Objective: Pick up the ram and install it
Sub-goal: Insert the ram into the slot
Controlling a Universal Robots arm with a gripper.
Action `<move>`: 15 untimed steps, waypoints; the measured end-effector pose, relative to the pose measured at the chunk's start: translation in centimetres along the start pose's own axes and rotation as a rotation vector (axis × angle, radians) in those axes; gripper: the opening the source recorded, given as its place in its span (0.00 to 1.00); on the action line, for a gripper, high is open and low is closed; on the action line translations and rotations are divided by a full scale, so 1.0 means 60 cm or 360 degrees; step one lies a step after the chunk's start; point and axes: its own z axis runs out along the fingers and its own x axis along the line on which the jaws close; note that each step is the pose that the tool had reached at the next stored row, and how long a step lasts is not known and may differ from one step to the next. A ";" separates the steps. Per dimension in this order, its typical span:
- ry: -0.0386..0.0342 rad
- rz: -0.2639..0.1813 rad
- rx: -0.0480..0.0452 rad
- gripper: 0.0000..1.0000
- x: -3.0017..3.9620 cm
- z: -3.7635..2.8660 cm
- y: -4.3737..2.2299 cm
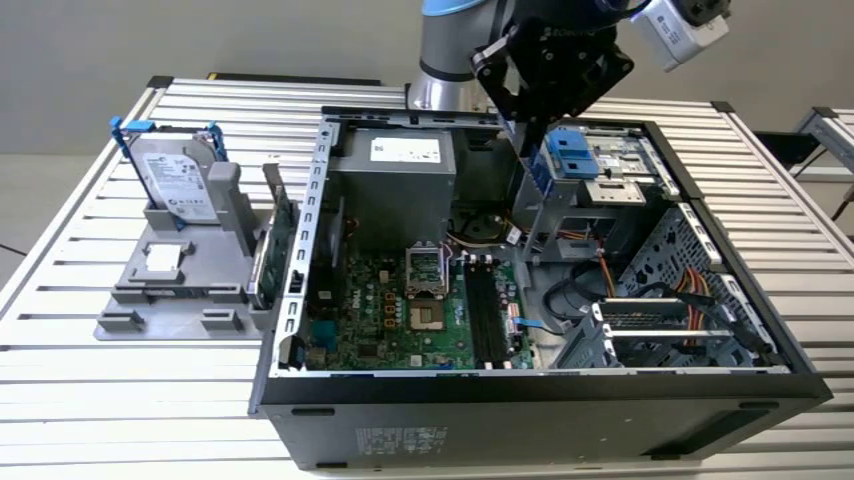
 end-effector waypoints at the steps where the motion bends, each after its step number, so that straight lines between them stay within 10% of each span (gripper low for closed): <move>1: 0.0000 0.0017 0.0000 0.00 0.000 0.000 0.000; 15: 0.0000 0.0035 0.0000 0.00 0.000 0.006 -0.002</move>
